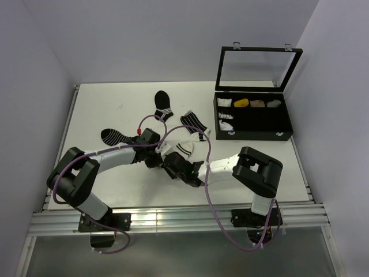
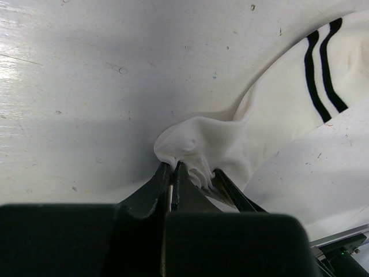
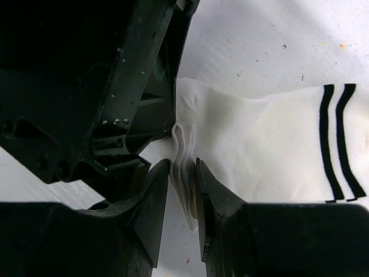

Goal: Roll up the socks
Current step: Roll the sock at the center of the board.

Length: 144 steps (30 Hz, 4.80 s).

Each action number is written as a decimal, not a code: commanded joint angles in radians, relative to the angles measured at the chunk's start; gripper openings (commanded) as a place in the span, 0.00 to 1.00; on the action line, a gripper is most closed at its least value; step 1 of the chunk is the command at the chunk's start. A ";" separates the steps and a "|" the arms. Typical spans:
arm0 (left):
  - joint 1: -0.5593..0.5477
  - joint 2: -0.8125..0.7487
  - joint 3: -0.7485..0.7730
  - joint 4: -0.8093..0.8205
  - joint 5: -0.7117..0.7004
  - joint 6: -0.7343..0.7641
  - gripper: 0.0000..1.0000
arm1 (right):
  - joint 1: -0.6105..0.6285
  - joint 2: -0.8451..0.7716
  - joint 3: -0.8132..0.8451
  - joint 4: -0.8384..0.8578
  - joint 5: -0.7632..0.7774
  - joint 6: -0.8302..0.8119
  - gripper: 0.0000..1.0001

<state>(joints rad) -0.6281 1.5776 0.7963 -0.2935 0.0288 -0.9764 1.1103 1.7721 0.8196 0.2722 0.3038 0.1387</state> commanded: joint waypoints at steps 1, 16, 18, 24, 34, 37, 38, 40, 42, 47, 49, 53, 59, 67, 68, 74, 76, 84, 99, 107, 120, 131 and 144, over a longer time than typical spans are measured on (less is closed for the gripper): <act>-0.004 0.035 -0.022 -0.102 -0.012 0.044 0.00 | 0.003 0.021 0.030 -0.014 -0.035 -0.005 0.36; -0.004 0.022 -0.031 -0.099 -0.009 0.035 0.00 | 0.003 0.027 0.059 -0.027 -0.026 -0.001 0.44; -0.004 0.018 -0.034 -0.099 -0.009 0.033 0.00 | 0.003 0.038 0.062 -0.030 -0.023 0.001 0.44; -0.004 0.015 -0.046 -0.081 0.010 0.019 0.00 | 0.003 0.084 0.084 -0.054 -0.009 0.013 0.26; 0.004 -0.157 -0.134 -0.058 -0.068 -0.094 0.39 | -0.111 0.007 0.004 -0.045 -0.265 0.110 0.00; 0.008 -0.238 -0.167 -0.053 -0.098 -0.142 0.61 | -0.187 -0.002 -0.008 -0.024 -0.448 0.159 0.00; 0.008 -0.260 -0.189 -0.050 -0.116 -0.168 0.63 | -0.222 0.000 -0.010 -0.018 -0.488 0.188 0.00; 0.010 -0.326 -0.218 -0.014 -0.118 -0.189 0.68 | -0.251 0.006 -0.016 0.008 -0.603 0.216 0.00; 0.010 -0.379 -0.267 0.025 -0.109 -0.217 0.69 | -0.294 0.019 -0.020 0.041 -0.704 0.263 0.00; 0.010 -0.426 -0.330 0.123 -0.106 -0.232 0.69 | -0.377 0.093 -0.017 0.114 -0.909 0.401 0.00; 0.008 -0.421 -0.341 0.155 -0.104 -0.229 0.69 | -0.411 0.115 -0.022 0.165 -0.978 0.462 0.00; 0.008 -0.364 -0.344 0.226 -0.092 -0.223 0.69 | -0.446 0.154 -0.033 0.238 -1.032 0.556 0.00; 0.008 -0.277 -0.342 0.272 -0.073 -0.228 0.67 | -0.498 0.227 -0.054 0.315 -1.097 0.673 0.01; 0.010 -0.197 -0.321 0.284 -0.073 -0.231 0.61 | -0.504 0.256 -0.050 0.328 -1.112 0.696 0.01; 0.008 -0.182 -0.319 0.310 -0.072 -0.226 0.60 | -0.506 0.256 -0.050 0.325 -1.112 0.694 0.02; 0.008 -0.124 -0.304 0.323 -0.056 -0.223 0.51 | -0.507 0.260 -0.046 0.314 -1.111 0.684 0.03; 0.008 -0.110 -0.296 0.317 -0.053 -0.220 0.47 | -0.507 0.262 -0.046 0.315 -1.108 0.682 0.03; 0.008 -0.084 -0.289 0.310 -0.041 -0.212 0.09 | -0.504 0.207 -0.039 0.248 -1.069 0.622 0.08; 0.004 -0.130 -0.109 -0.036 -0.092 -0.137 0.00 | -0.313 -0.229 -0.060 -0.074 -0.433 0.176 0.43; 0.004 -0.117 -0.057 -0.102 -0.087 -0.119 0.00 | -0.089 -0.280 -0.112 0.013 -0.163 0.033 0.38; 0.005 -0.096 -0.042 -0.113 -0.067 -0.105 0.00 | 0.025 -0.148 -0.037 0.030 -0.097 -0.031 0.19; 0.005 -0.082 -0.026 -0.118 -0.056 -0.091 0.00 | 0.072 -0.137 0.000 0.024 -0.094 -0.065 0.29; 0.004 -0.100 -0.028 -0.124 -0.047 -0.091 0.00 | 0.079 -0.047 0.039 0.021 -0.077 -0.085 0.30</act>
<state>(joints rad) -0.6189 1.4837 0.7406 -0.3920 -0.0307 -1.0851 1.1805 1.7054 0.8101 0.2691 0.2031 0.0715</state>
